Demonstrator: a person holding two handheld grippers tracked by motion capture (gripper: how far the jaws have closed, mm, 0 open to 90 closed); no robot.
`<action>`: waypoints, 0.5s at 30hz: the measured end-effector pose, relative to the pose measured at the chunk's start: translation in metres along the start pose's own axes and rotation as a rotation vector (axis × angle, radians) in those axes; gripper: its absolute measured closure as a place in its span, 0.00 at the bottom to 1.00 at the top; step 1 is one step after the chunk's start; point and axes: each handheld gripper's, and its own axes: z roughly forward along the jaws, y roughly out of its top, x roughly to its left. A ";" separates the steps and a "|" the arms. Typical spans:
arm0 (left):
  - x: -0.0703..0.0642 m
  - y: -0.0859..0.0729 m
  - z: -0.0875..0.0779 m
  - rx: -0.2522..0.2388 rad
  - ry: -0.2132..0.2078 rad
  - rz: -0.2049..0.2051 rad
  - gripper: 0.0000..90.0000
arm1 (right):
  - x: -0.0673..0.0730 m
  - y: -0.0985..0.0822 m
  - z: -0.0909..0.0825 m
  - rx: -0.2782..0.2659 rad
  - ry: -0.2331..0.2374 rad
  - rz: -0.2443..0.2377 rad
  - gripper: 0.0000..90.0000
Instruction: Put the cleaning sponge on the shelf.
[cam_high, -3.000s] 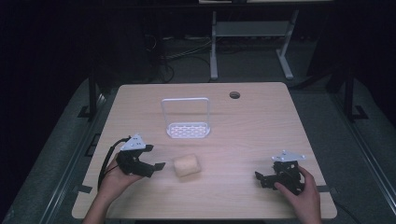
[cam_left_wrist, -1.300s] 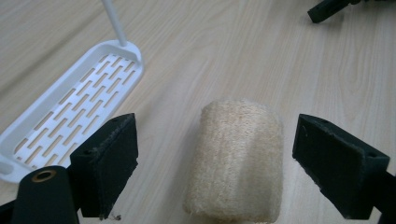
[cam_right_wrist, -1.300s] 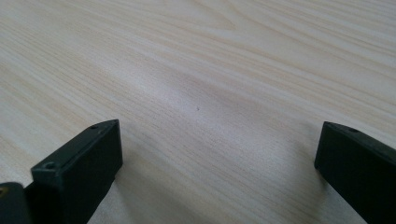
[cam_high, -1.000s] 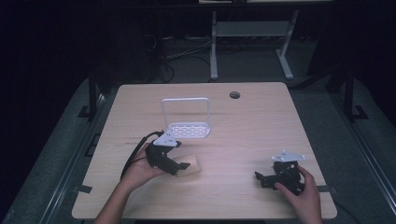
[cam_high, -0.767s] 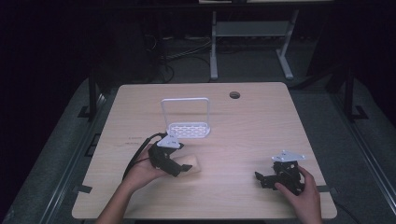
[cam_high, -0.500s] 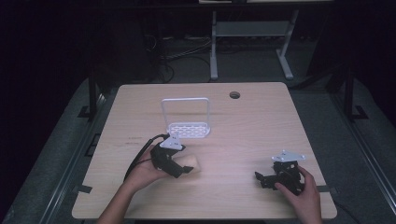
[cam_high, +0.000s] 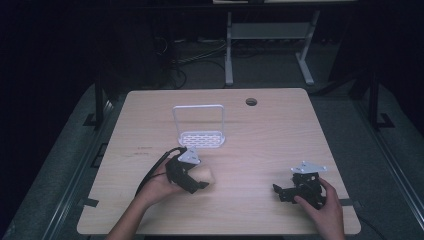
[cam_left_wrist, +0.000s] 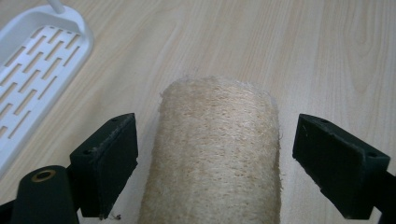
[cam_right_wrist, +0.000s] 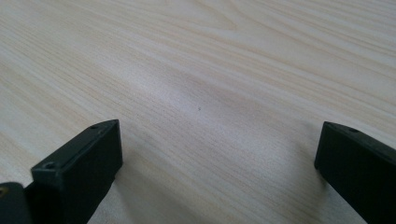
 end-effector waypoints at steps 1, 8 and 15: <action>0.000 0.000 0.001 0.009 0.000 0.008 0.15 | 0.000 0.000 0.000 0.000 0.000 -0.001 0.01; 0.001 -0.004 0.008 0.033 0.003 0.002 0.15 | 0.000 0.000 0.000 0.000 0.001 -0.002 0.01; 0.002 -0.007 0.012 0.057 0.000 -0.005 0.16 | 0.000 0.000 0.000 0.000 0.002 -0.004 0.01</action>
